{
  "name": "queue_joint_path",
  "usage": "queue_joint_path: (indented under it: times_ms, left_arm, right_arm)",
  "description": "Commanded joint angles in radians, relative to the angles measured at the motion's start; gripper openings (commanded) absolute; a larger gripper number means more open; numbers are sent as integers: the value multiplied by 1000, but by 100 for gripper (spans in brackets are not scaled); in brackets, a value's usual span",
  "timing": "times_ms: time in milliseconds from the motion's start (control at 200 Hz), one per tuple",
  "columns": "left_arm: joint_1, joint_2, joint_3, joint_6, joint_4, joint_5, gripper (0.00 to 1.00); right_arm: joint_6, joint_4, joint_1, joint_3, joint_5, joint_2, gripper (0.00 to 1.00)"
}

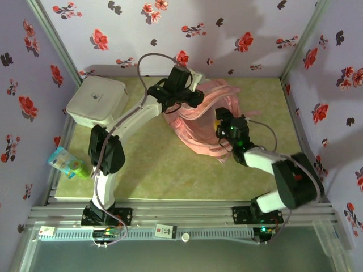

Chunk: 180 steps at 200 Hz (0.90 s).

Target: Pack books, pencil case, and school supplies into a backpack

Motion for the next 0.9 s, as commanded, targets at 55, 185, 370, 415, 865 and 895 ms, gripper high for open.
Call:
queue_joint_path:
  times_ms: [55,185,370,415,865,895]
  left_arm:
    - [22,-52,-34,-37,77,33,7]
    - [37,-84,-108,-79,83,80,52]
    - [92,-163,-288,-203,195,79,76]
    - [118,-176,-330,-252,231,80,78]
    - [277,-20,-474,-563,387,191,64]
    - [279,-9,-475,-573,408,205,62]
  right_arm:
    - [-86,-547,-13,-27,209,-299,75]
    - [-218,-841,-24,44,364,-519,80]
    - [-387,-908,-44,145,353,-556,83]
    - [-420,-886,-48,164,305,-523,83]
    - [-555,-783,-48,279,-1,-155,79]
    - [-562,-788,-48,283,-5,-144,79]
